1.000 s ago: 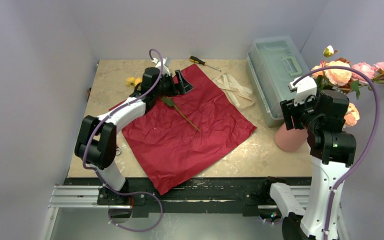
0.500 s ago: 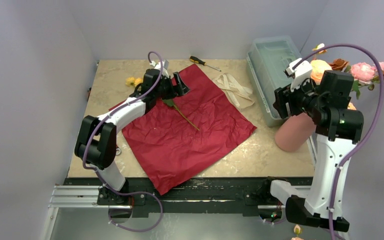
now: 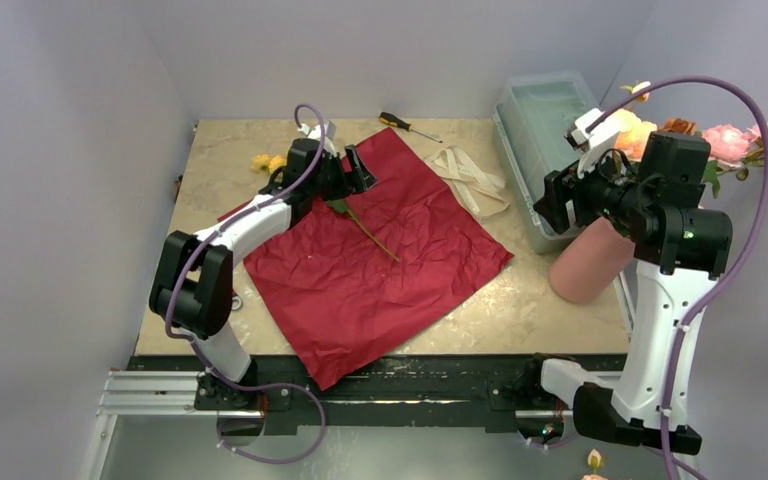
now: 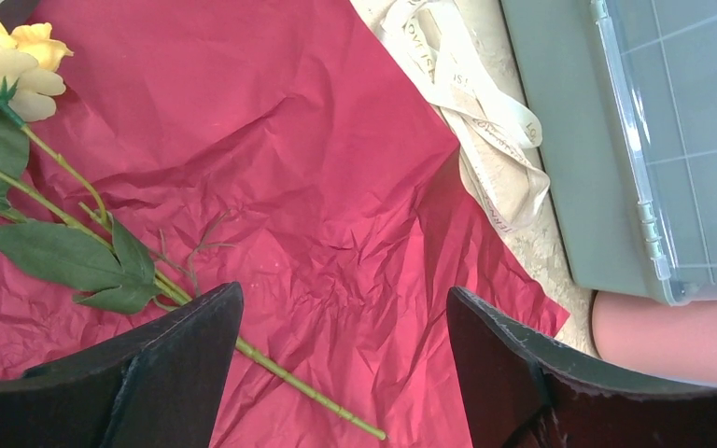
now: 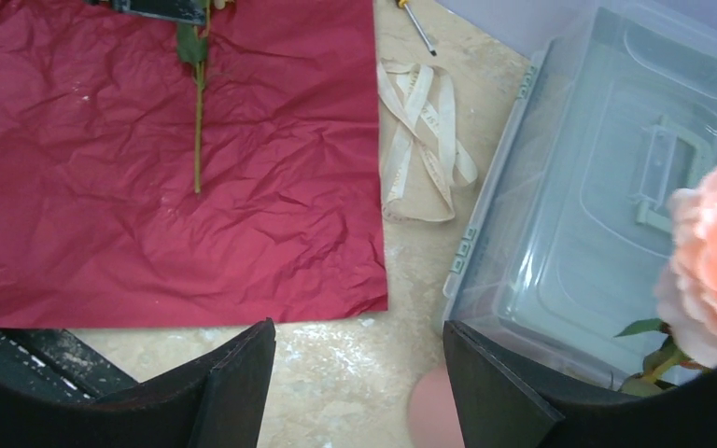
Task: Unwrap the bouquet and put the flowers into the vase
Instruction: Pick up the fake flower from the wrapping paper.
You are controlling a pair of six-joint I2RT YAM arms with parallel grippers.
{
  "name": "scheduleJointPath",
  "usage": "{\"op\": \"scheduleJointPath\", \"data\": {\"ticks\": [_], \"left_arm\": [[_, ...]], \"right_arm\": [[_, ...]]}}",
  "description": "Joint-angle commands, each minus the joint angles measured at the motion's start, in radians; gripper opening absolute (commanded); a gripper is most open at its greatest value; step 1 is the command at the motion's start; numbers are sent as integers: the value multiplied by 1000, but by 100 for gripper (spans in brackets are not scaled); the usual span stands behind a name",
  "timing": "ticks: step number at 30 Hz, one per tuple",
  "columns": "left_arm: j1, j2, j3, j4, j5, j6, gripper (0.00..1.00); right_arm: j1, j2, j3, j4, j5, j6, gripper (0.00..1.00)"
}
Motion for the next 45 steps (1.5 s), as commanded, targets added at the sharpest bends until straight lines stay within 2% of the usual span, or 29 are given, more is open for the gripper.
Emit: {"op": "scheduleJointPath", "data": {"ticks": [1,8,12,23,37,42,45], "left_arm": [[7,-22,33,8,-28,-17,79],[8,-12,69,-145,-226,-27,71],[7,69,171,-321,-346,-86,63],[0,207,246,-346,-531,-103,54],[3,407,373,-306,-599,-76,58],[3,443,397,-324,-588,-78,48],[11,450,406,-348,-551,-95,34]], "right_arm": [[21,-9,-15,-23,-63,-12,69],[121,-21,-72,57,-43,81,67],[200,-4,-101,119,-21,125,67],[275,95,-51,160,-1,114,68],[279,113,-49,174,12,131,69],[279,117,-42,181,14,147,69],[278,118,-44,189,15,153,70]]}}
